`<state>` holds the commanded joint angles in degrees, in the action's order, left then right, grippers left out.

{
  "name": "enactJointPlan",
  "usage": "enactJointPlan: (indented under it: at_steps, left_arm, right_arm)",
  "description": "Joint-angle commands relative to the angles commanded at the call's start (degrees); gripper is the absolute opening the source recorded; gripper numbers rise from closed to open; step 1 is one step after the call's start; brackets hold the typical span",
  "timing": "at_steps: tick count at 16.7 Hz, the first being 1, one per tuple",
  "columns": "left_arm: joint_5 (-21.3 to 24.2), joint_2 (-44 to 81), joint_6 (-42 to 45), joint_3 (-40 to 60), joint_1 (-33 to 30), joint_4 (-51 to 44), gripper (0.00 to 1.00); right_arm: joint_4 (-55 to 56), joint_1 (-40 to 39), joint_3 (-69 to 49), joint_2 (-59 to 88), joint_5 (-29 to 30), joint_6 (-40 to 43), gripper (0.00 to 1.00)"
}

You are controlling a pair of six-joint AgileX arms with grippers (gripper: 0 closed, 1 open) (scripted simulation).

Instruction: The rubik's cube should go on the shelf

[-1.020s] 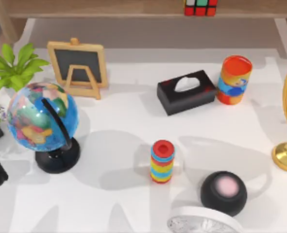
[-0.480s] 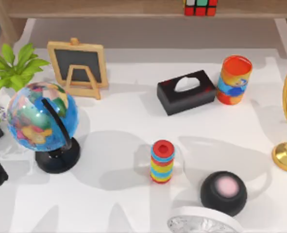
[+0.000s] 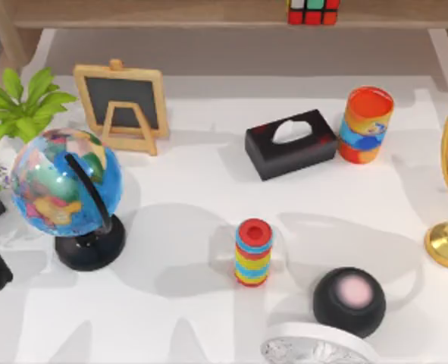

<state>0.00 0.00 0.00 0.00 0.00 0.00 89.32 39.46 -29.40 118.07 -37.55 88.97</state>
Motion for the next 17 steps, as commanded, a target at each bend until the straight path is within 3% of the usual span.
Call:
enactJointPlan:
  at_steps: [3, 16, 17]
  left_arm:
    - [0.00, 0.00, 0.00, 0.00, 0.00, 0.00, 1.00]
    - [0.00, 0.00, 0.00, 0.00, 0.00, 0.00, 1.00]
    - [0.00, 0.00, 0.00, 0.00, 0.00, 0.00, 1.00]
  right_arm:
    - [0.00, 0.00, 0.00, 0.00, 0.00, 0.00, 1.00]
    - [0.00, 0.00, 0.00, 0.00, 0.00, 0.00, 0.02]
    - [0.00, 0.00, 0.00, 0.00, 0.00, 0.00, 0.00]
